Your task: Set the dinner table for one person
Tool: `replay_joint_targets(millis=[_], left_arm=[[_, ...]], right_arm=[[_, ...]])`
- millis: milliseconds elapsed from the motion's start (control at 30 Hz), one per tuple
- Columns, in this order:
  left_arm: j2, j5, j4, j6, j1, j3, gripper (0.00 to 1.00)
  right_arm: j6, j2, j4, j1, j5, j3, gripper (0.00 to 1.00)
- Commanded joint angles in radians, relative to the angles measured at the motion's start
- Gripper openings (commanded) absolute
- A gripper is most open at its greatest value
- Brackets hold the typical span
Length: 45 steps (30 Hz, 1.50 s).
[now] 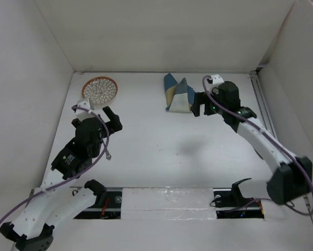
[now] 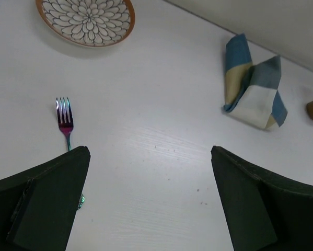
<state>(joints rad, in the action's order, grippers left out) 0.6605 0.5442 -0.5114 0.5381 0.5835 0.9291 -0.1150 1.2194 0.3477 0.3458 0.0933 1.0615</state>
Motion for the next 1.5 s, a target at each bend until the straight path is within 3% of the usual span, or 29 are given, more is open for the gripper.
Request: replay_joint_targets(millis=[0,33,167,267,467,567,633,700,733,800,867,900,933,967,1067,1267,1467], left_arm=[[0.03,-0.055,0.039,-0.04,0.006,-0.001,1.0],[0.039,-0.065,0.039,-0.04,0.006,-0.001,1.0],[0.039,-0.075,0.048,-0.049,0.006,-0.001,1.0],[0.039,-0.075,0.048,-0.049,0.006,-0.001,1.0],[0.039,-0.056,0.048,-0.049,0.006,-0.001,1.0],[0.048,-0.047,0.039,-0.049,0.006,-0.001,1.0],[0.048,-0.047,0.039,-0.049,0.006,-0.001,1.0],[0.057,-0.047,0.039,-0.049,0.006,-0.001,1.0],[0.057,-0.047,0.039,-0.049,0.006,-0.001,1.0],[0.057,-0.047,0.039,-0.049,0.006,-0.001,1.0],[0.067,-0.047,0.039,-0.049,0.006,-0.001,1.0],[0.067,-0.047,0.039,-0.049,0.006,-0.001,1.0],[0.067,-0.047,0.039,-0.049,0.006,-0.001,1.0],[0.067,-0.047,0.039,-0.049,0.006,-0.001,1.0],[0.057,-0.047,0.039,-0.049,0.006,-0.001,1.0],[0.057,-0.056,0.039,-0.049,0.006,-0.001,1.0],[0.057,-0.056,0.039,-0.049,0.006,-0.001,1.0]], right_arm=[[0.067,0.19,-0.323,-0.045,0.221,0.104,1.0],[0.067,0.321,-0.334,-0.059,0.245,0.2,1.0],[0.087,0.585,-0.334,-0.09,0.299,0.424,1.0],[0.087,0.737,-0.334,-0.114,0.368,0.575,1.0],[0.077,0.963,-0.179,-0.123,0.307,0.823,1.0],[0.086,1.068,-0.136,-0.123,0.342,0.916,0.92],[0.086,1.089,-0.153,-0.123,0.37,0.916,0.77],[0.086,1.089,-0.179,-0.123,0.379,0.916,0.66],[0.086,1.089,-0.179,-0.123,0.39,0.916,0.52],[0.075,1.089,-0.194,-0.123,0.399,0.916,0.52],[0.066,1.089,-0.194,-0.123,0.399,0.916,0.42],[0.066,1.079,-0.206,-0.123,0.399,0.904,0.31],[0.066,1.079,-0.207,-0.123,0.399,0.904,0.04],[0.054,1.069,-0.207,-0.123,0.399,0.904,0.0],[0.042,1.033,-0.236,-0.123,0.421,0.876,0.0],[0.043,0.766,-0.403,-0.061,0.43,0.645,0.0],[0.083,0.447,-0.536,0.097,0.366,0.258,0.03]])
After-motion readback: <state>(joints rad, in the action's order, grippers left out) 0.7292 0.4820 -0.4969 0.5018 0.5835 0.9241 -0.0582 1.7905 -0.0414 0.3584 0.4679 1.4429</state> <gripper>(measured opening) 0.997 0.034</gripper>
